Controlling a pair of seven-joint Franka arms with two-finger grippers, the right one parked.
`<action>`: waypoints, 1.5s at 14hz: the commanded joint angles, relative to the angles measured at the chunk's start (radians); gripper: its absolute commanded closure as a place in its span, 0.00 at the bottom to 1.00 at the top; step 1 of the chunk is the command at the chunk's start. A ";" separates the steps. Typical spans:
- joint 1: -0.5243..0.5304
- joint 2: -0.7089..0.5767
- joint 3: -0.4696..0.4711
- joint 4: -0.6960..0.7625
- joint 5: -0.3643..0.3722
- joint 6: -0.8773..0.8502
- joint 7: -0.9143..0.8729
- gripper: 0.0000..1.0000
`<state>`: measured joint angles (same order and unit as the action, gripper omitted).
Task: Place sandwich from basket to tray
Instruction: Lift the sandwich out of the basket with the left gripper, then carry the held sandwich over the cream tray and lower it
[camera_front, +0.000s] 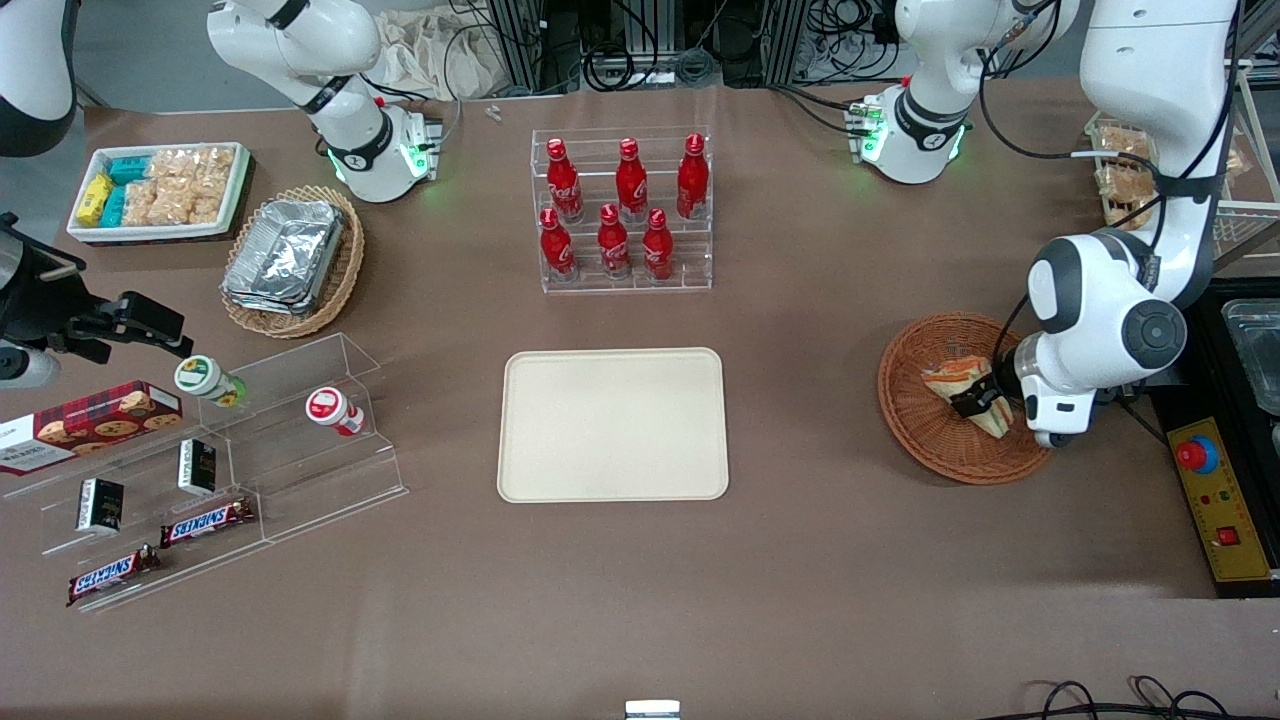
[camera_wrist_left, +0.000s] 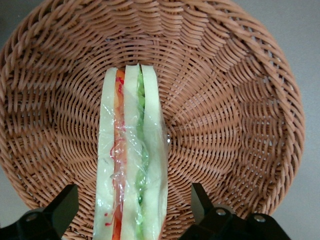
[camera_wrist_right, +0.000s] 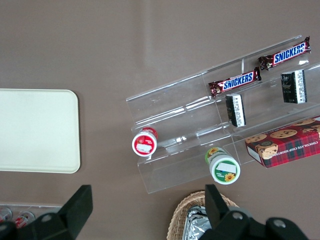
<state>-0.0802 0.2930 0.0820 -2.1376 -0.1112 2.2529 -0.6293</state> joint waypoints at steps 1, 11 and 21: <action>0.003 -0.002 -0.001 0.007 -0.015 0.007 -0.017 0.02; -0.004 -0.048 -0.002 0.168 -0.012 -0.270 -0.012 1.00; -0.020 -0.038 -0.247 0.444 -0.010 -0.493 0.000 1.00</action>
<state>-0.1009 0.2397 -0.1008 -1.7377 -0.1157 1.7710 -0.6319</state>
